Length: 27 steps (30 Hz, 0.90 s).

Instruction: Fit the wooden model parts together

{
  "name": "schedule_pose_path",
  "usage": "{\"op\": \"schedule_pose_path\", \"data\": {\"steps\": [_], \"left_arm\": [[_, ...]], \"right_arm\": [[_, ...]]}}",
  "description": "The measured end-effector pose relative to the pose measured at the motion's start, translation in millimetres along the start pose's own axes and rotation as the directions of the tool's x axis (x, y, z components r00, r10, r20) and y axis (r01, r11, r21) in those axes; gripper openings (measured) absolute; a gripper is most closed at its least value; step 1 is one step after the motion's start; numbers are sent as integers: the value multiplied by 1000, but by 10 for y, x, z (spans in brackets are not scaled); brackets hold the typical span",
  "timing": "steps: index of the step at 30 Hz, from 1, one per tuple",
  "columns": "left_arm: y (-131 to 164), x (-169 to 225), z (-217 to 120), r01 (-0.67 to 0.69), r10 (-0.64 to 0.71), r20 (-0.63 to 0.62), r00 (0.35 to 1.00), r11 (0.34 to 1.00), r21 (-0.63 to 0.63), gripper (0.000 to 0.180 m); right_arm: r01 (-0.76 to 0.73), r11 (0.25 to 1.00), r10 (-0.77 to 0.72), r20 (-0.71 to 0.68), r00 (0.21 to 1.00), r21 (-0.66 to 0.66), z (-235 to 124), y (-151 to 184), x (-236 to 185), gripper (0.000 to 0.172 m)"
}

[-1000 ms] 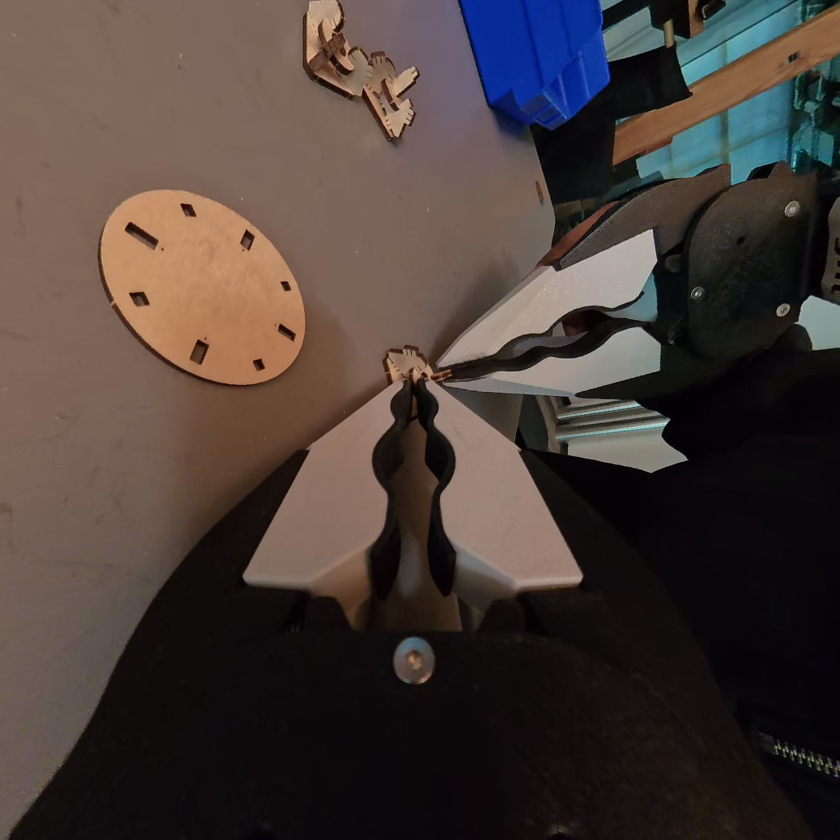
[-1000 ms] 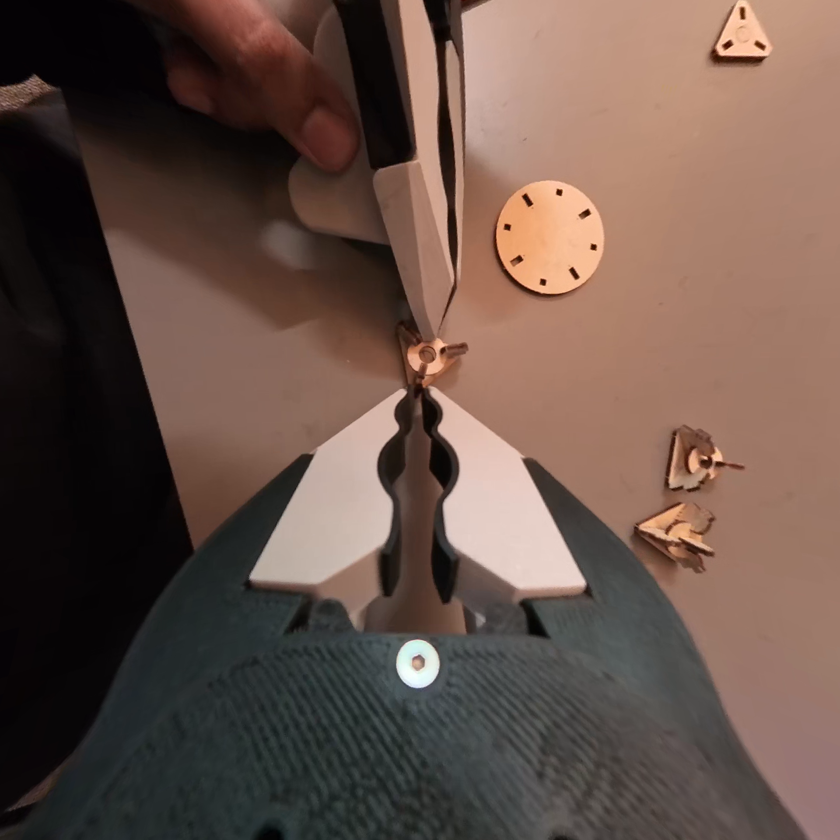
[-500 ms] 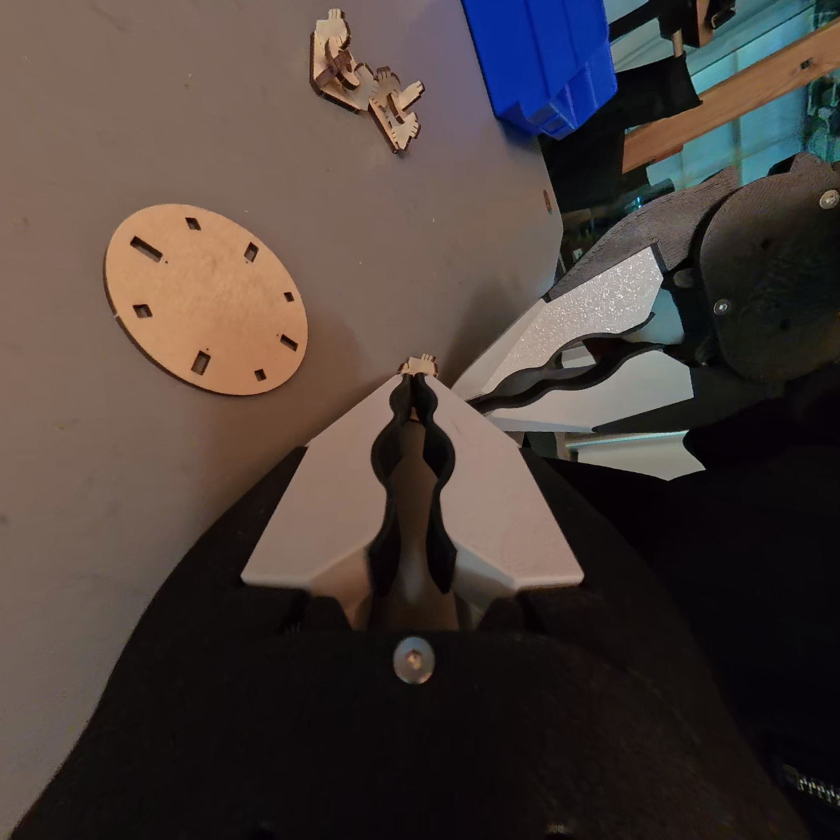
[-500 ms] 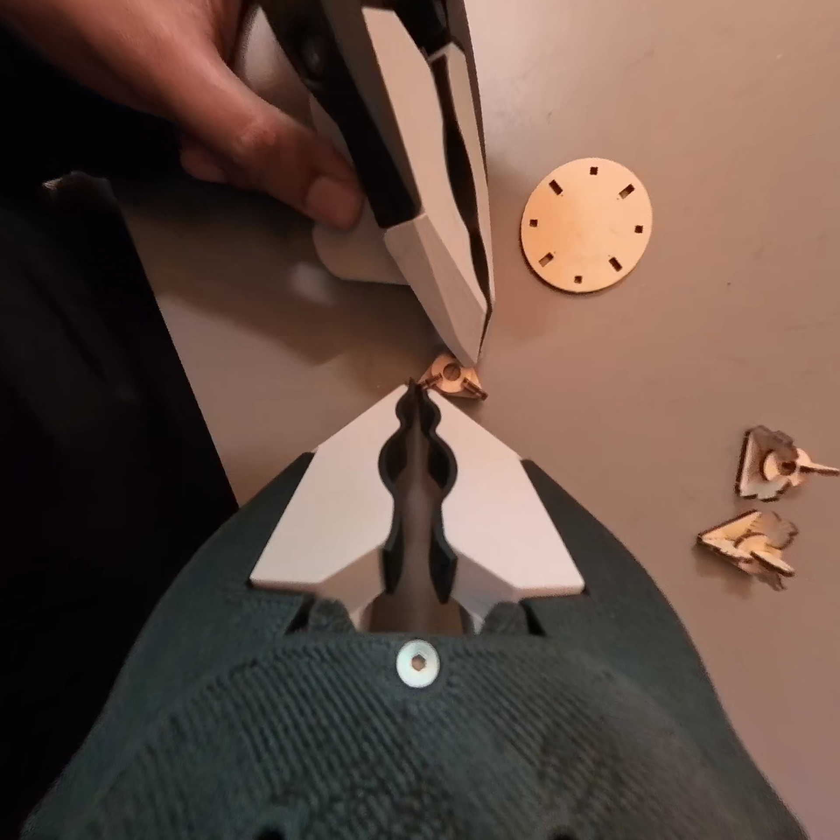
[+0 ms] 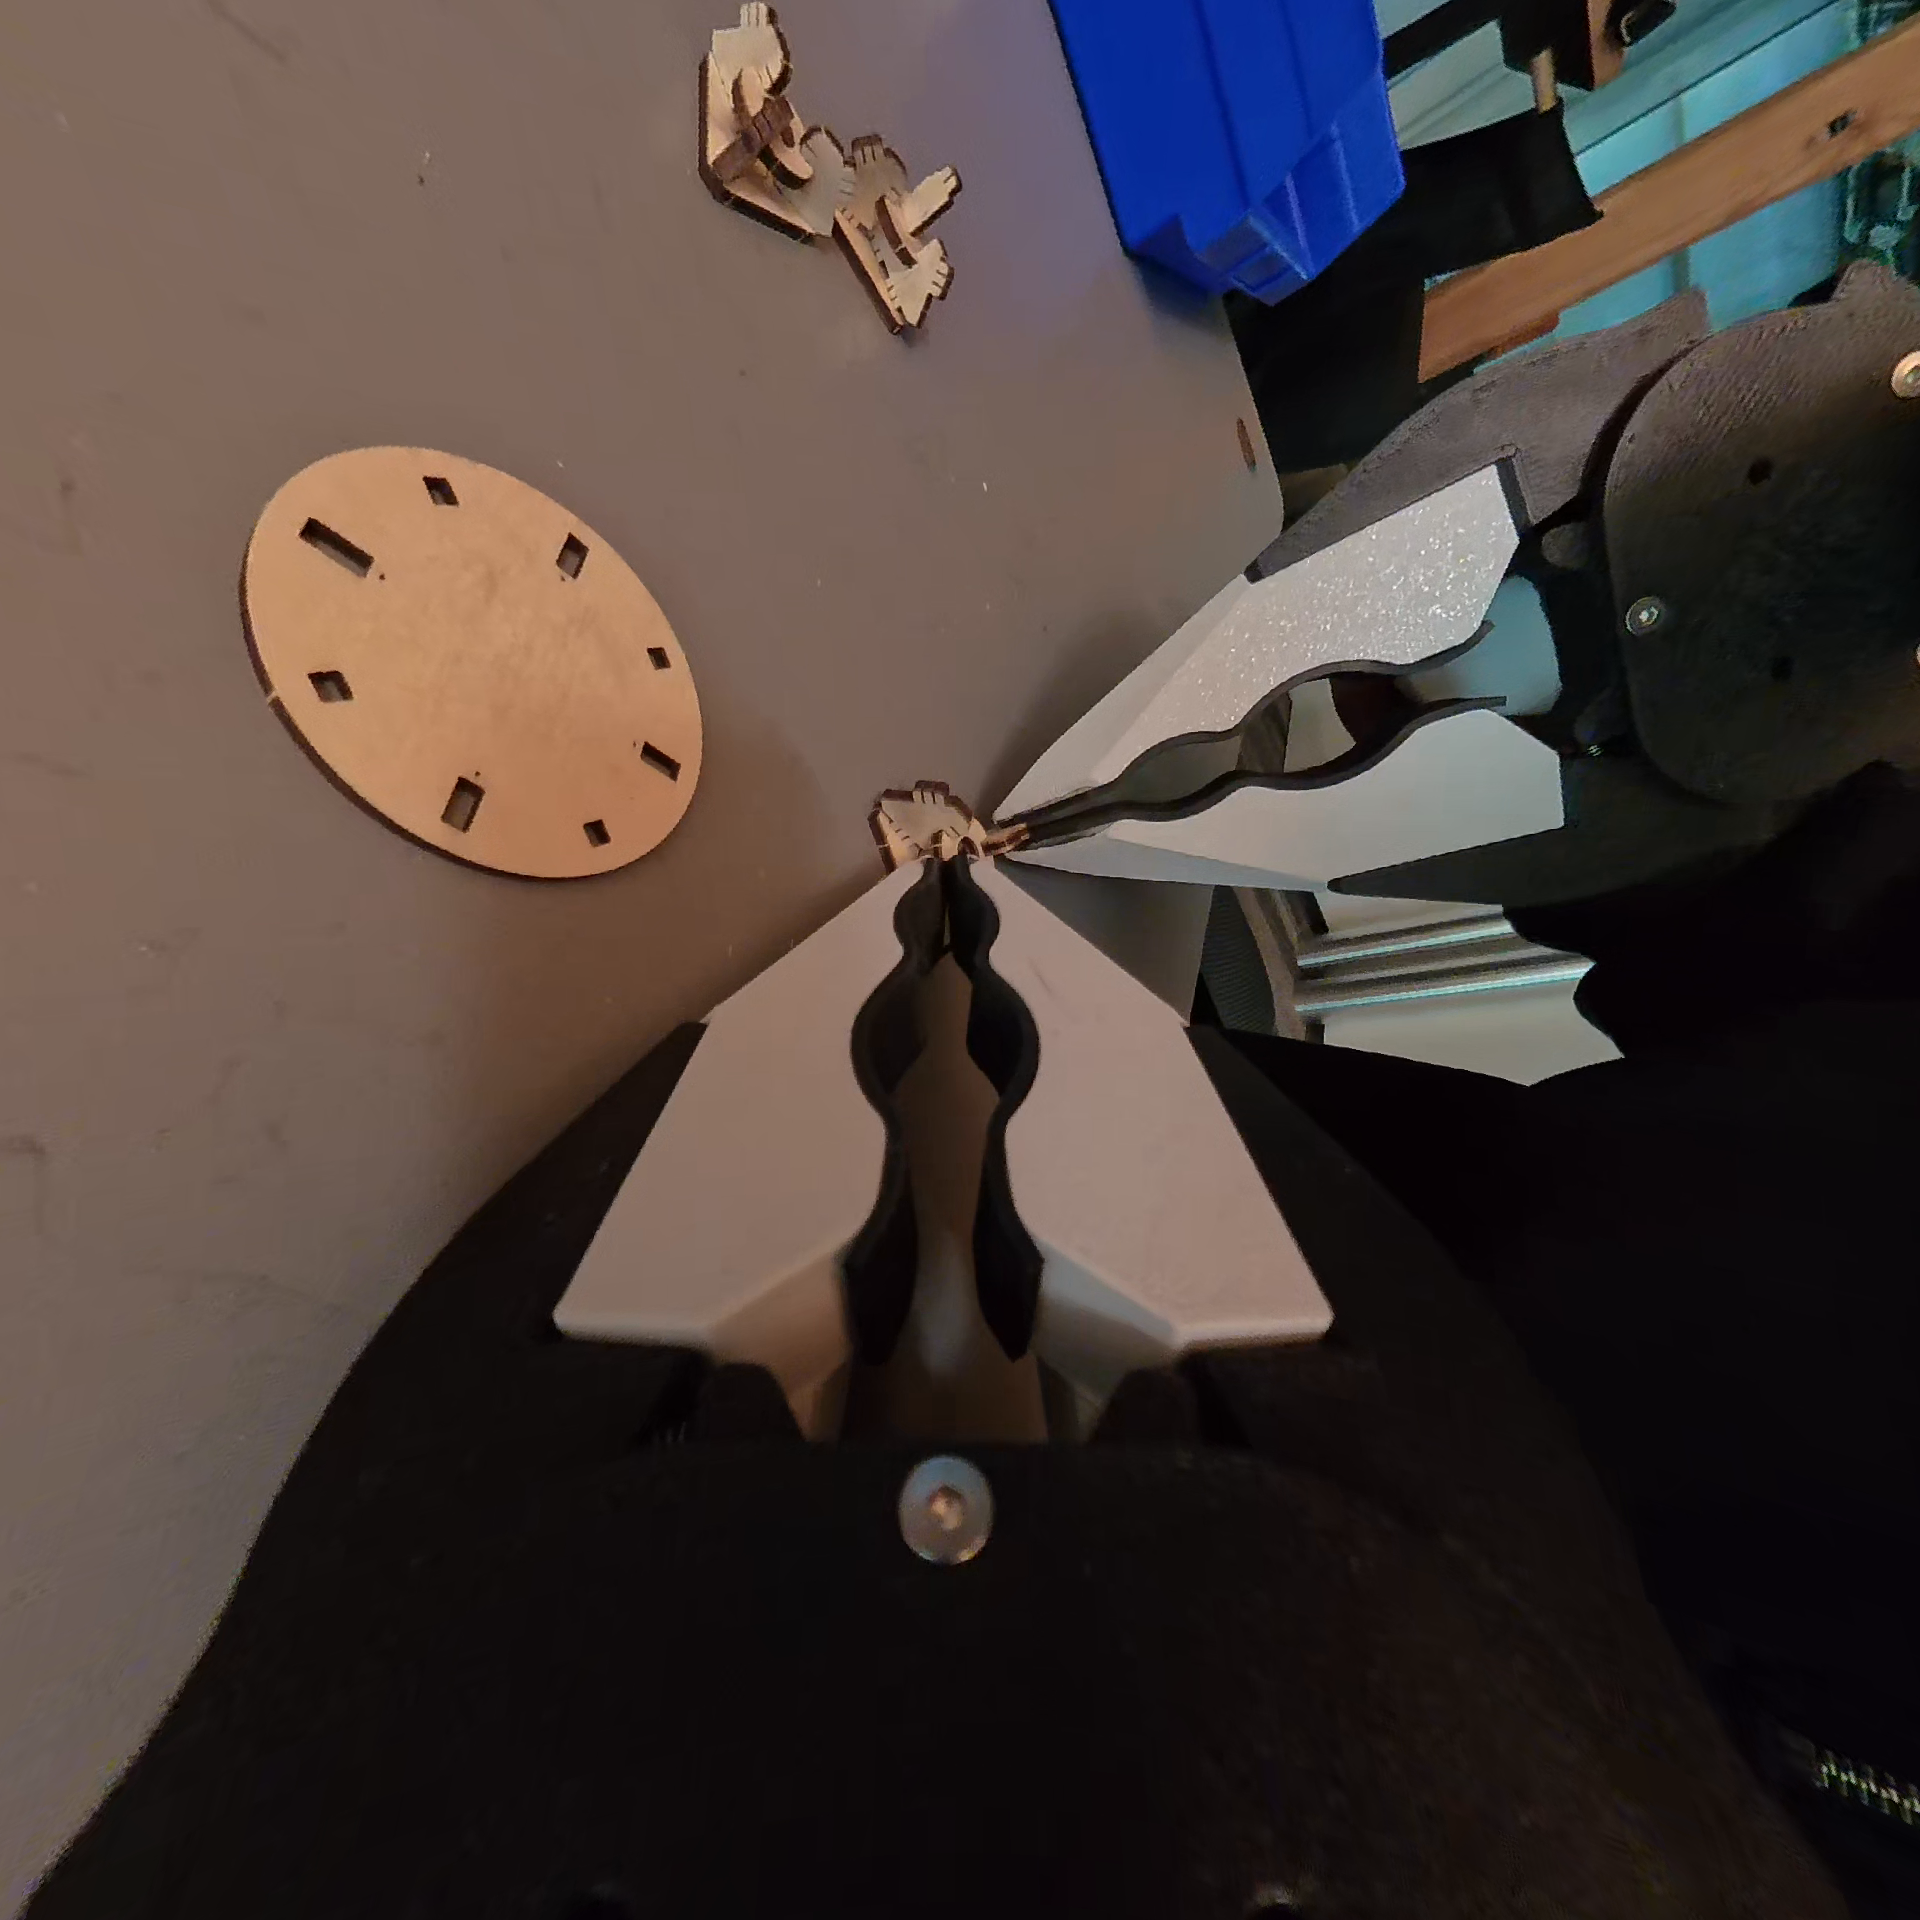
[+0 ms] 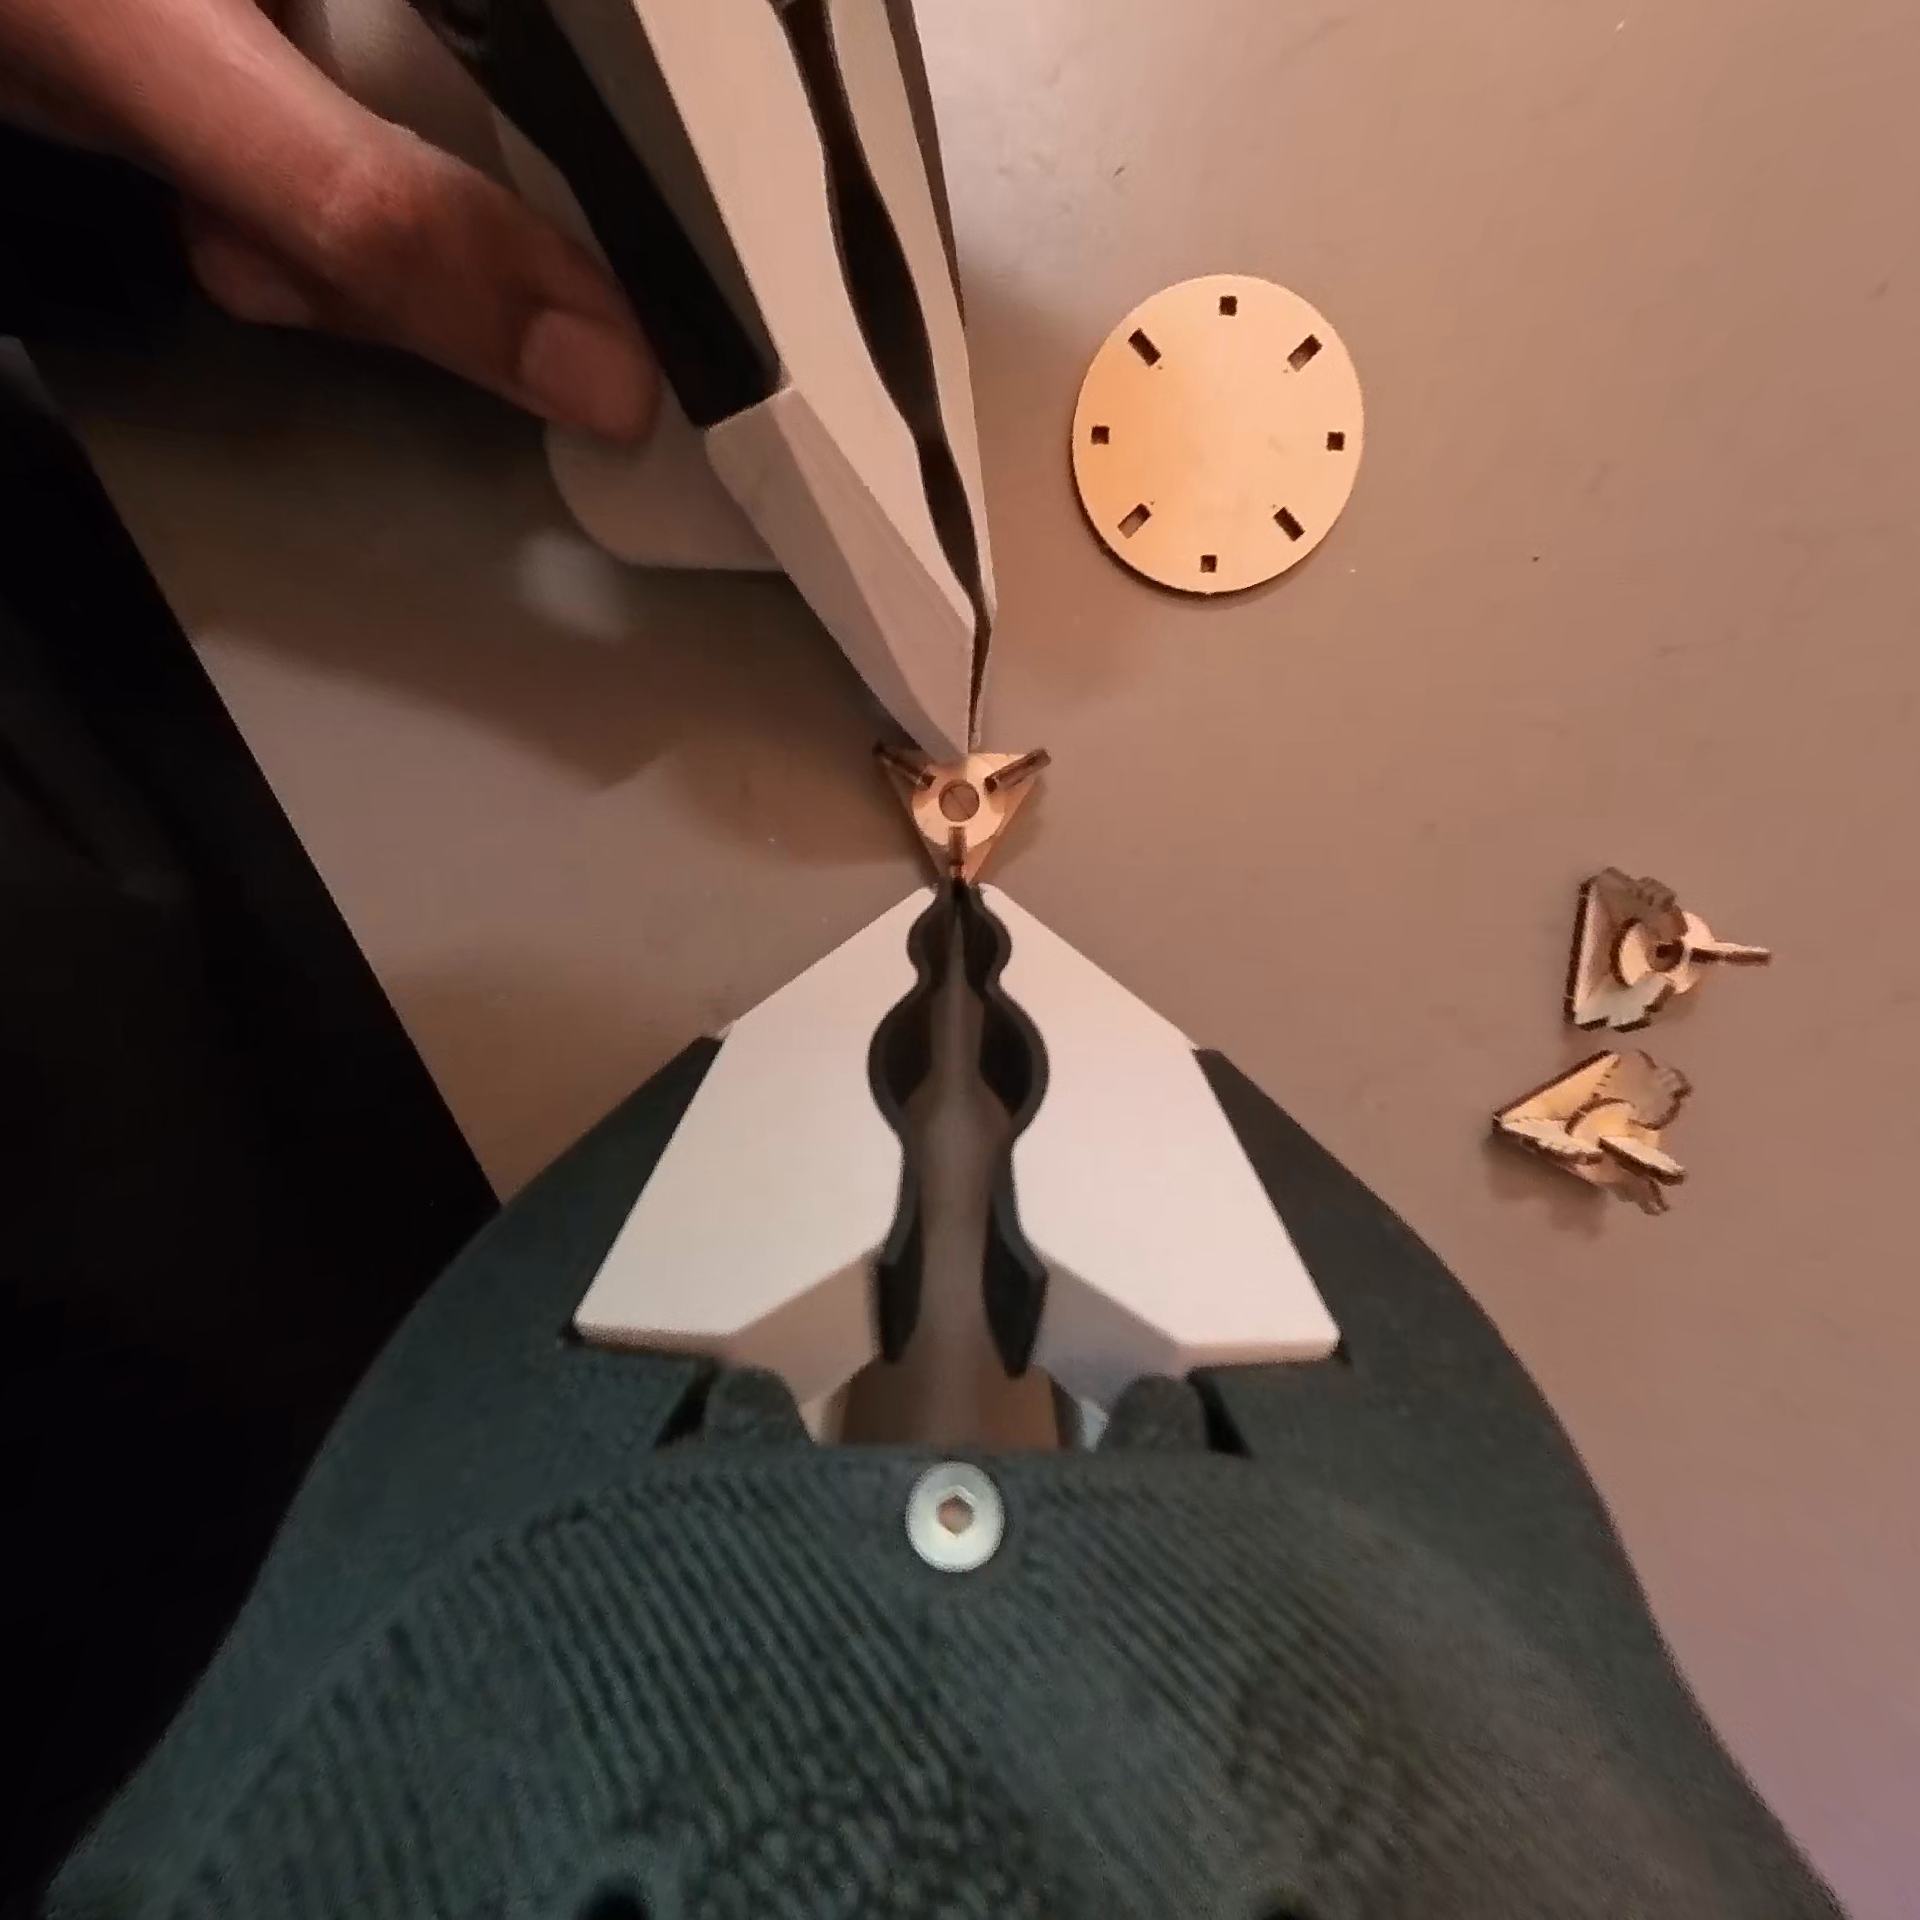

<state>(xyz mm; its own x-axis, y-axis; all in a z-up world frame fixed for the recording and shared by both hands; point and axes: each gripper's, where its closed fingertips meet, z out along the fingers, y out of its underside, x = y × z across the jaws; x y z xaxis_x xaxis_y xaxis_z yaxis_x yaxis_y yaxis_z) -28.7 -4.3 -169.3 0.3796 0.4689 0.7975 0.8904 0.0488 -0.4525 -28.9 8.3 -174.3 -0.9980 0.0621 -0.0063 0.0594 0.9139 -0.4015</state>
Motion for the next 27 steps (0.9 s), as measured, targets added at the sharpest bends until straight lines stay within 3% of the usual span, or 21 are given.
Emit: {"op": "schedule_pose_path", "data": {"steps": [15, 22, 24, 27], "left_arm": [[0, -5, -2, -7, 7, 8, 1000, 1000, 3, 3], [-9, -3, -4, -24, 24, 15, 1000, 1000, 13, 3], [-11, -4, -6, -23, 23, 15, 1000, 1000, 14, 2], [-11, -4, -5, -26, 26, 17, 1000, 1000, 14, 2]], "right_arm": [[51, 991, -57, -48, 997, -124, 15, 12, 13, 0], [70, 996, -74, -100, 992, -49, -1, -1, 27, 2], [89, 995, -93, -114, 989, -35, -19, -36, 15, 14], [137, 990, -141, -147, 979, -36, -59, -101, 39, 8]]}}
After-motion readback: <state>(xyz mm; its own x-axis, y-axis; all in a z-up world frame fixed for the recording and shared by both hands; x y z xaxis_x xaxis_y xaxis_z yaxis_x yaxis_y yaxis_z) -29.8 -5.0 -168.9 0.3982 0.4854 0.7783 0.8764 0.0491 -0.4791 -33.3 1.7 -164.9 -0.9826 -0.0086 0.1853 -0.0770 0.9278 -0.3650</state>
